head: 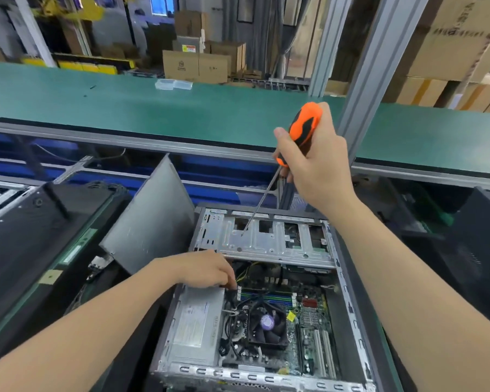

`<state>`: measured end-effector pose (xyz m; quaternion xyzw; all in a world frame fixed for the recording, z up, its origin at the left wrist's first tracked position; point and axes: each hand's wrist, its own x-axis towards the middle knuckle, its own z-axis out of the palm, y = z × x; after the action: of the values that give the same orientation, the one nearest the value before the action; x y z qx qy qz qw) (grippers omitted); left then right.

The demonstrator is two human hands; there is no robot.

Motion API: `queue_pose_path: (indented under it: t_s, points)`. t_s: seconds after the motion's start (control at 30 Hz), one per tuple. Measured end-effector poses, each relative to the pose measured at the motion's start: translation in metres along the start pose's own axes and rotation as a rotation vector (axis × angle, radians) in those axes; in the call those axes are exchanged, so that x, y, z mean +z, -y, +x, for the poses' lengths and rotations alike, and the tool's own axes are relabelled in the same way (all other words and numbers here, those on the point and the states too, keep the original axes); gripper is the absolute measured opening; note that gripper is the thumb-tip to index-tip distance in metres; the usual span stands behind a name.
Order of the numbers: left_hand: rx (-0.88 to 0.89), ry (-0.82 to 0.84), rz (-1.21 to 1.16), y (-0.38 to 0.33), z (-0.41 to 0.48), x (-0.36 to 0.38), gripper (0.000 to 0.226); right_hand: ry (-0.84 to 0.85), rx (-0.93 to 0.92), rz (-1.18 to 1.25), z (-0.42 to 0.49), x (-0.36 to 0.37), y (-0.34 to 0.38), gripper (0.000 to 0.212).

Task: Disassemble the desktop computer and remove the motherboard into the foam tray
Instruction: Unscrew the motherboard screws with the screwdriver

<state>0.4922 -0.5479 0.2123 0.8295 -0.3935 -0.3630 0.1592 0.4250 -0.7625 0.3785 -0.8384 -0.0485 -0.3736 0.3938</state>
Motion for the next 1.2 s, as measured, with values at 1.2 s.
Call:
queue_pose_path:
  t_s: [1.2]
  points:
    - [-0.444,0.309,0.319,0.031,0.095,0.044,0.054,0.040,0.051,0.072,-0.024,0.003,-0.009,0.029]
